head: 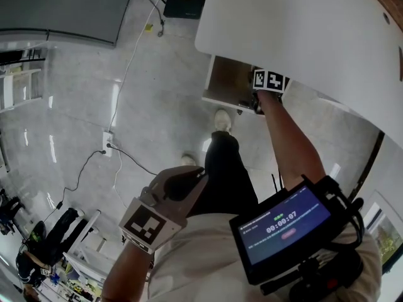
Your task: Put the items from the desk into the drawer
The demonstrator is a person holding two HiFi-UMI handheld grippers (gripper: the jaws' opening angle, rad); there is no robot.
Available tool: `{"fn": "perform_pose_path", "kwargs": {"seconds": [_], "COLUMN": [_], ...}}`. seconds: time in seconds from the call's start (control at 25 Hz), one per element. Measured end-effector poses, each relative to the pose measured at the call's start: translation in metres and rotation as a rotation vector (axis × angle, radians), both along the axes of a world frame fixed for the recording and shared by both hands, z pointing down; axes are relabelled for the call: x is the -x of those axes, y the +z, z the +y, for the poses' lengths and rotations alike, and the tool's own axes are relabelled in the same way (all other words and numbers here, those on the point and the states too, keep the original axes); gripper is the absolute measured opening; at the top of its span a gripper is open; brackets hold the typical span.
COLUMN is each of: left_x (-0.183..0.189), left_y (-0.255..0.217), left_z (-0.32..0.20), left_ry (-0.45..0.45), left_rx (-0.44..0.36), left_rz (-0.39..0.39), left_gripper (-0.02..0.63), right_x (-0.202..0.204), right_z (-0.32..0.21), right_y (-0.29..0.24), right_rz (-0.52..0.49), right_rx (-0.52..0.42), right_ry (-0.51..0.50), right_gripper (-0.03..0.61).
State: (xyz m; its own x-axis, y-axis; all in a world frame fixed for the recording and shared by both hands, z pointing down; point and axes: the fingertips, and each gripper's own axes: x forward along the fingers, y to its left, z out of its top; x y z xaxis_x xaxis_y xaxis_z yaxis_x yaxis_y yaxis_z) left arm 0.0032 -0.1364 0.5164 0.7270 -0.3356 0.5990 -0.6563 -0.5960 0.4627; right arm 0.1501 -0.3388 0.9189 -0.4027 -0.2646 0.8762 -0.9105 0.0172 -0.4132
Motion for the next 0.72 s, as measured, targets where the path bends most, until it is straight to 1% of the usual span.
{"fn": "perform_pose_path", "kwargs": {"seconds": [0.2,0.36,0.56,0.72], "left_x": [0.001,0.001,0.004,0.009], "left_y": [0.001,-0.003,-0.017,-0.032], "left_z": [-0.001,0.001,0.006,0.013], "left_ry": [0.002,0.007,0.021,0.039], "left_rx": [0.0,-0.002,-0.015,-0.05], "left_rz": [0.007,0.018,0.042,0.047], "left_gripper": [0.034,0.034,0.034,0.034], "right_x": [-0.002,-0.008,-0.009,-0.008], "right_z": [0.0,0.003,0.01,0.02], "right_y": [-0.004,-0.016,-0.044,-0.074], "right_rz": [-0.004,0.016,0.041,0.066], "right_rx": [-0.01,-0.027,-0.059,-0.09], "right_ry": [-0.013,-0.02,-0.042,-0.073], "right_gripper": [0.058,0.058,0.058,0.058]}}
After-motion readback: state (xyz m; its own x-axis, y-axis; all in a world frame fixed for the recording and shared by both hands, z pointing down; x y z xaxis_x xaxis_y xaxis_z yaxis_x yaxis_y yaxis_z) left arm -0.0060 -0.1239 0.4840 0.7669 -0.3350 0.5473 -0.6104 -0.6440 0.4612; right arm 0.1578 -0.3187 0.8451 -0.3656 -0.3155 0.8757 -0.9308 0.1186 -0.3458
